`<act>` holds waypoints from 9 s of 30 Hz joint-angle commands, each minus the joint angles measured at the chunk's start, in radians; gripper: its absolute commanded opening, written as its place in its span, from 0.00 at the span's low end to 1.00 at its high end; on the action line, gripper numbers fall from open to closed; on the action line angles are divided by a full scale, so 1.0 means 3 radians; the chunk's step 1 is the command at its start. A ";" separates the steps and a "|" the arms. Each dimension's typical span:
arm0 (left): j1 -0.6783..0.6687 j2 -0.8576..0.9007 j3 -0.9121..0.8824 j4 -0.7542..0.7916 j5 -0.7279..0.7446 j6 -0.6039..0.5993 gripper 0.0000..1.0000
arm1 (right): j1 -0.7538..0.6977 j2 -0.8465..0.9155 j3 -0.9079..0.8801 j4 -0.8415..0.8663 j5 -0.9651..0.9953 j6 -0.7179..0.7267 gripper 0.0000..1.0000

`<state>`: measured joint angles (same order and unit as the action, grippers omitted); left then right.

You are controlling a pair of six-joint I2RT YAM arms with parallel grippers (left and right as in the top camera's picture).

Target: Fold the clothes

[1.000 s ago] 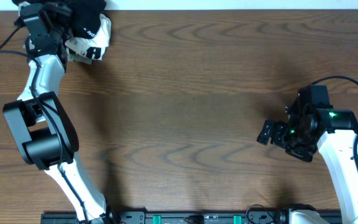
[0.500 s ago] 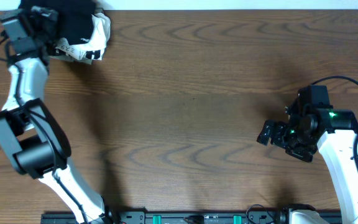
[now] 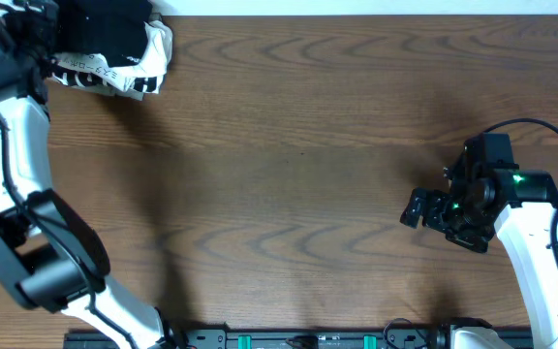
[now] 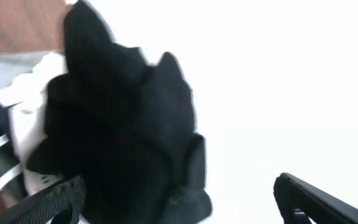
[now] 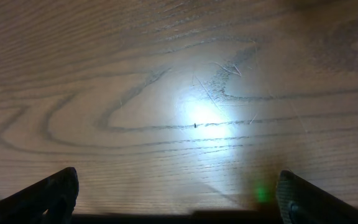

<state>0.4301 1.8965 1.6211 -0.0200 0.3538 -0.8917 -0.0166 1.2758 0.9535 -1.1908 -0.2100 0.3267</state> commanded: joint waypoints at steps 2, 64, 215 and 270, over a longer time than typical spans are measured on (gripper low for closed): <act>0.0001 -0.0426 0.0027 0.0004 0.0668 0.0676 0.98 | 0.0038 -0.0027 -0.0006 0.0001 -0.0025 -0.0080 0.99; -0.0520 0.0652 0.0301 0.0687 -0.1520 0.3217 0.16 | 0.0038 -0.0025 -0.0272 0.0278 -0.0027 -0.0094 0.99; -0.1017 -0.6236 -0.2904 -0.2626 0.1053 0.1954 0.98 | 0.0038 -0.3491 -0.0388 0.0086 0.0186 -0.0126 0.99; -0.1017 -0.6236 -0.2904 -0.2626 0.1053 0.1954 0.98 | -0.0067 -0.4237 -0.3161 0.3794 -0.0086 -0.1633 0.99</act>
<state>0.1234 0.0326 0.7528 -0.8104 0.6552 -0.2958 -0.0196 0.0120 0.0086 -0.0498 -0.2127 -0.0971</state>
